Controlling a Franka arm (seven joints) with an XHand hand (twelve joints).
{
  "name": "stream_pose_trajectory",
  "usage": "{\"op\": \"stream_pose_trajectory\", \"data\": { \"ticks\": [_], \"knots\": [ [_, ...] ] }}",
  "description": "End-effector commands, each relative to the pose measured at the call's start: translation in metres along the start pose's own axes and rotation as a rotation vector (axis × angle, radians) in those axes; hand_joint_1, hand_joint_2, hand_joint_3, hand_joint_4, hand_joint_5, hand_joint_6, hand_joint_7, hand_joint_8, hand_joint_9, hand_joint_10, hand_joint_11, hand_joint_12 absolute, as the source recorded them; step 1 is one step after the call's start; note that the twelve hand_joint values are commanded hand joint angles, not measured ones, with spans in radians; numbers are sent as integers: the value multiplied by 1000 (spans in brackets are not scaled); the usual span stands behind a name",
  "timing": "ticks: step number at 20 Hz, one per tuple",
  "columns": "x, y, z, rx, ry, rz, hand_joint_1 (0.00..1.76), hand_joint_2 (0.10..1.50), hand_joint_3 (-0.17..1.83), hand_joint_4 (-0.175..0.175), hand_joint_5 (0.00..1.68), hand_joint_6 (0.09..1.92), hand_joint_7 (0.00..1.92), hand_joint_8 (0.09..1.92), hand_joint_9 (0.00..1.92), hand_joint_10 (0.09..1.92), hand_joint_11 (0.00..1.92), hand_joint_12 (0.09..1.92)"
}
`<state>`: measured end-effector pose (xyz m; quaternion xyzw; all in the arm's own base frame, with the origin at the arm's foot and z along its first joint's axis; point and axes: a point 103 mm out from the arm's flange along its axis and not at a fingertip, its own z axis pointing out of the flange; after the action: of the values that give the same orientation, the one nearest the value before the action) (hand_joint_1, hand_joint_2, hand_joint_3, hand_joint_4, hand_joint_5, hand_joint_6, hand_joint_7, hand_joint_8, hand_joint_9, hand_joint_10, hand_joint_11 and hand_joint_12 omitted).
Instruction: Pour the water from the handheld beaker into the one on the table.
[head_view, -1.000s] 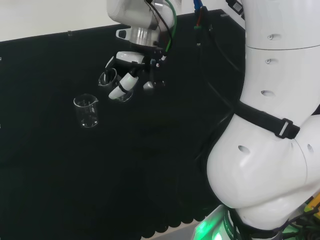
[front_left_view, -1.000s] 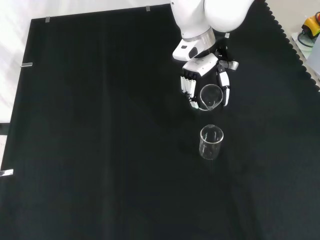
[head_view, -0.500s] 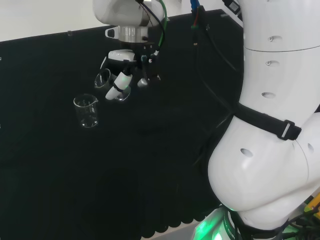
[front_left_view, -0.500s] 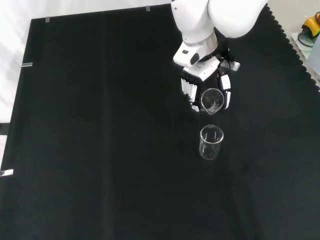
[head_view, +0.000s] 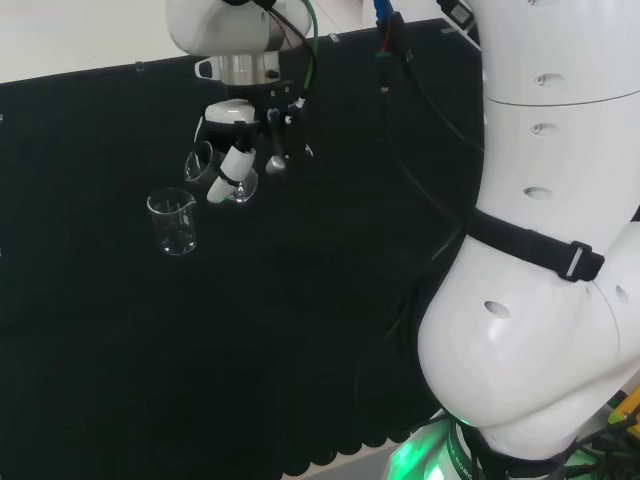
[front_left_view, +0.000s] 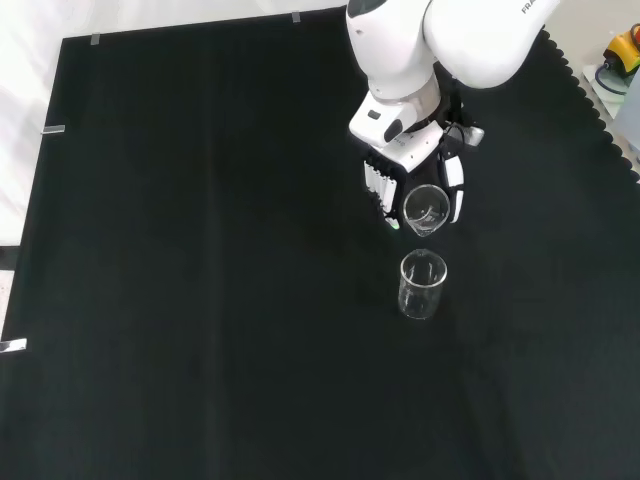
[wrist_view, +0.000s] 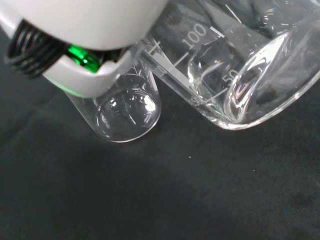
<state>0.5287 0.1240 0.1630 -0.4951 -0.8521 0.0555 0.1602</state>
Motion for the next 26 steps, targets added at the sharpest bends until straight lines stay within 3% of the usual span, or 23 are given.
{"op": "stream_pose_trajectory", "data": {
  "ticks": [1, 26],
  "knots": [
    [6, 2, -3, 37, -62, 15, 1177, 691, 593, -39, 1284, 611, 1617, 92, 1586, 87, 1201, 817],
    [26, 12, -4, 131, -226, 18, 1178, 673, 630, -40, 1282, 629, 1639, 87, 1601, 87, 1235, 803]
  ]
}}
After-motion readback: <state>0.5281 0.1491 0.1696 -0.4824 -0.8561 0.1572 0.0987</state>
